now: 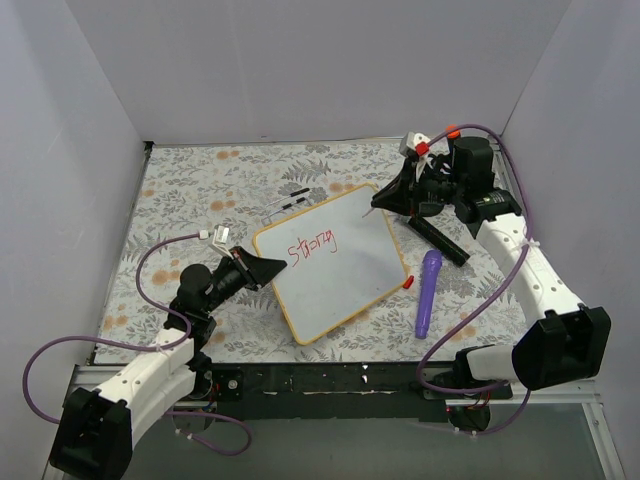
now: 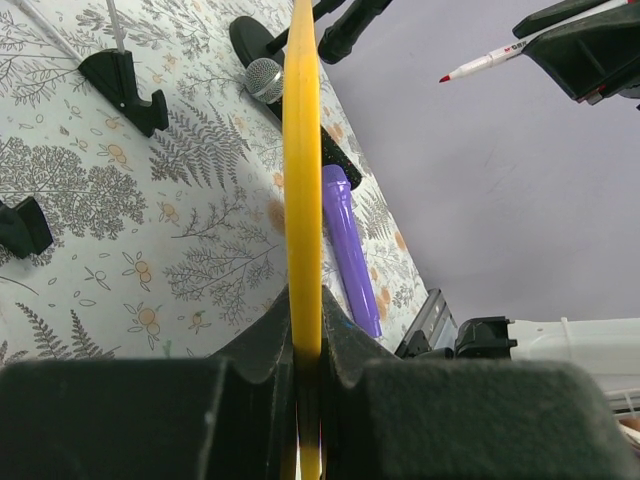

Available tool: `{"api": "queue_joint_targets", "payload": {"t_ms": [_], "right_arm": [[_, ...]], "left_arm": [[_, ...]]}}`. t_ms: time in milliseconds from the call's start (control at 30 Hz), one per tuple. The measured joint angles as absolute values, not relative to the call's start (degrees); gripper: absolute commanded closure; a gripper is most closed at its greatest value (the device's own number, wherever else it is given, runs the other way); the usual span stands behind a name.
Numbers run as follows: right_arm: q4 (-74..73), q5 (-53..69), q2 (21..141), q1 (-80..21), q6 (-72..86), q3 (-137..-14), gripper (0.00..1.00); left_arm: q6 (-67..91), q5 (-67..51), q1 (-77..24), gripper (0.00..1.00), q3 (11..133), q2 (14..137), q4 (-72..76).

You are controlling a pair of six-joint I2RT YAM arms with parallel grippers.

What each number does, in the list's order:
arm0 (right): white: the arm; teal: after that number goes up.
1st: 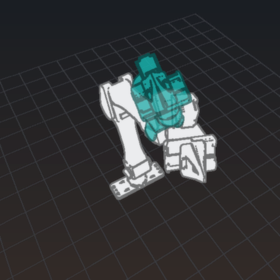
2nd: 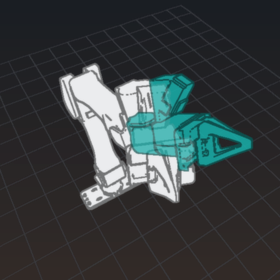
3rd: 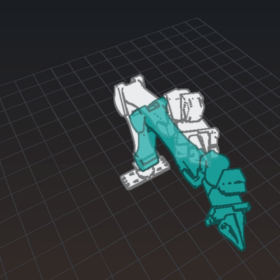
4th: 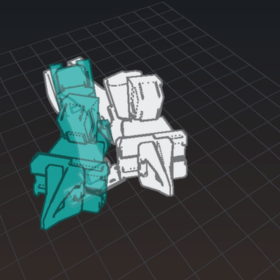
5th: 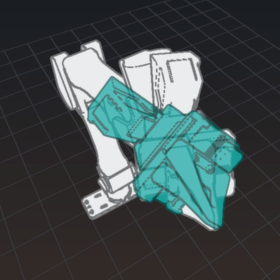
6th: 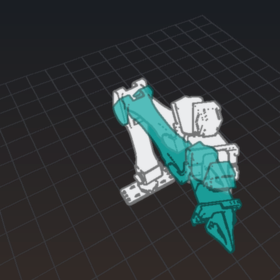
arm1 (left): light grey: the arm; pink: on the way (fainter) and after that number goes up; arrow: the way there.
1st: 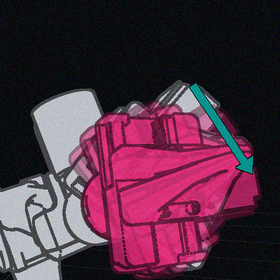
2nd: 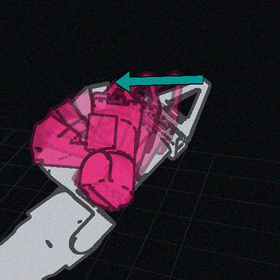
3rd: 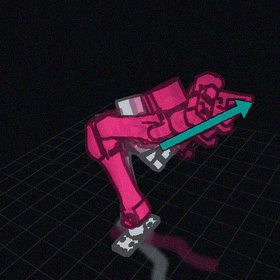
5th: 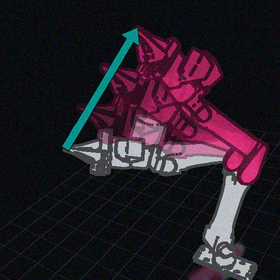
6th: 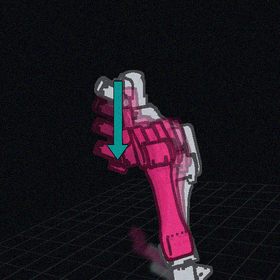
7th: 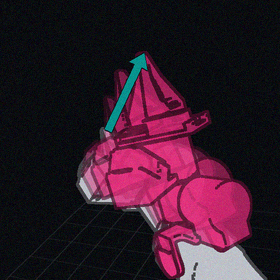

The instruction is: Write a sentence on the whiteboard

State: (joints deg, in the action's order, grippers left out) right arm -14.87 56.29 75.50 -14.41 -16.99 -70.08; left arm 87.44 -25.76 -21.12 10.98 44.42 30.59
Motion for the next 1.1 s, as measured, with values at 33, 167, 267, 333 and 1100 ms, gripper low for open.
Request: {"api": "queue_joint_targets", "payload": {"t_ms": [33, 167, 267, 333, 1100], "right_arm": [[-14.76, 56.12, 75.64, -14.59, -16.69, -70.08, 0.99], [-13.28, 54.22, 76.75, -17.23, -16.23, -69.95, 0.99], [-13.3, 52.69, 78.04, -21.02, -16.69, -69.95, 0.99], [-13.28, 51.99, 79.15, -23.03, -16.8, -69.95, 0.99], [-8.58, 47.68, 83.96, -22.46, -18.37, -67.33, 0.99]], "left_arm": [[87.81, -25.71, -21.12, 1.0, 10.72, 44.42, 30.83], [88.68, -25.67, -21.12, 1.0, 10.55, 44.84, 31.46], [89.08, -25.67, -21.12, 1.0, 10.55, 45.71, 32.05], [89.3, -25.65, -21.12, 1.0, 10.52, 45.95, 32.18], [85.45, -25.5, -21.12, 1.0, 10.09, 43.88, 32.18]]}}
